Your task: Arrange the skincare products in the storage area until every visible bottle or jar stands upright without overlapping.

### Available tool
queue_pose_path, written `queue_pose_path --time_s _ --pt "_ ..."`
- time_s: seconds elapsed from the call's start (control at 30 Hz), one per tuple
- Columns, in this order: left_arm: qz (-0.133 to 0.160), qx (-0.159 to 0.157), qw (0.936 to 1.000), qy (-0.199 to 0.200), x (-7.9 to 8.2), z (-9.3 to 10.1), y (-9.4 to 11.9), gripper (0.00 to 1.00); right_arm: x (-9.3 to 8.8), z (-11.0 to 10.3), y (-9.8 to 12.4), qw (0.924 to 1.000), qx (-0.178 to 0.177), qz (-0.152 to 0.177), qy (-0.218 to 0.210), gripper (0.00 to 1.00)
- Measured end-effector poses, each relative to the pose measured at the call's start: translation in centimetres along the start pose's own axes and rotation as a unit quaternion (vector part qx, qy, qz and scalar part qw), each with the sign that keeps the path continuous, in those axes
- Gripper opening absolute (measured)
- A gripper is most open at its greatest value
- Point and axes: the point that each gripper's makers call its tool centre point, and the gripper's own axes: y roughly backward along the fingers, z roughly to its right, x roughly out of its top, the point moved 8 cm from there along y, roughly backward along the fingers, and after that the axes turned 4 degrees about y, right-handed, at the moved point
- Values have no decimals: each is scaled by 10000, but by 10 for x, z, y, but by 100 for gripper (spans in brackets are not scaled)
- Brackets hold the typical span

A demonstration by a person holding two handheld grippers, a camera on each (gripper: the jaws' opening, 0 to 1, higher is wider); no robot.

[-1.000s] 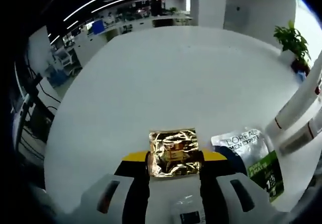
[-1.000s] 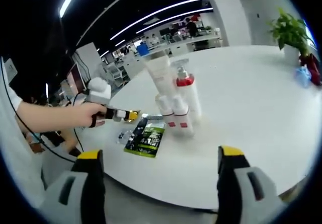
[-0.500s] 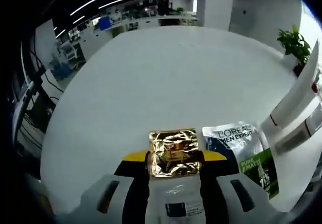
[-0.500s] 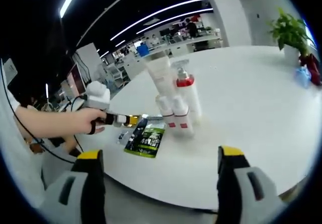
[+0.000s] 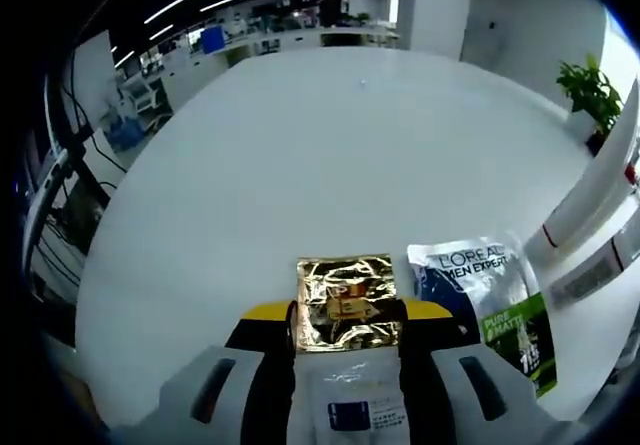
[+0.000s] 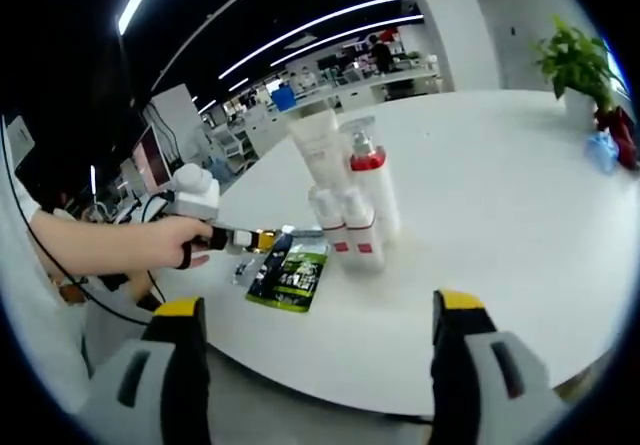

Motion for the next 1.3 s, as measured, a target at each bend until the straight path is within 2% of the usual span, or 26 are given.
queue_pose_path --time_s 0.43,0.73,1.07,1.3 --pt "19 -32 10000 67 1 0 -1 39 0 0 0 10000 7 5 18 94" --pt "45 -104 9999 -47 3 2 4 40 1 -1 1 10000 -2 61 75 94" --pt "251 -382 9989 -122 10 4 25 45 4 -2 5 9995 -125 227 197 94" --pt "329 -557 9978 -113 9 -5 48 57 7 -5 8 9989 -118 407 206 96"
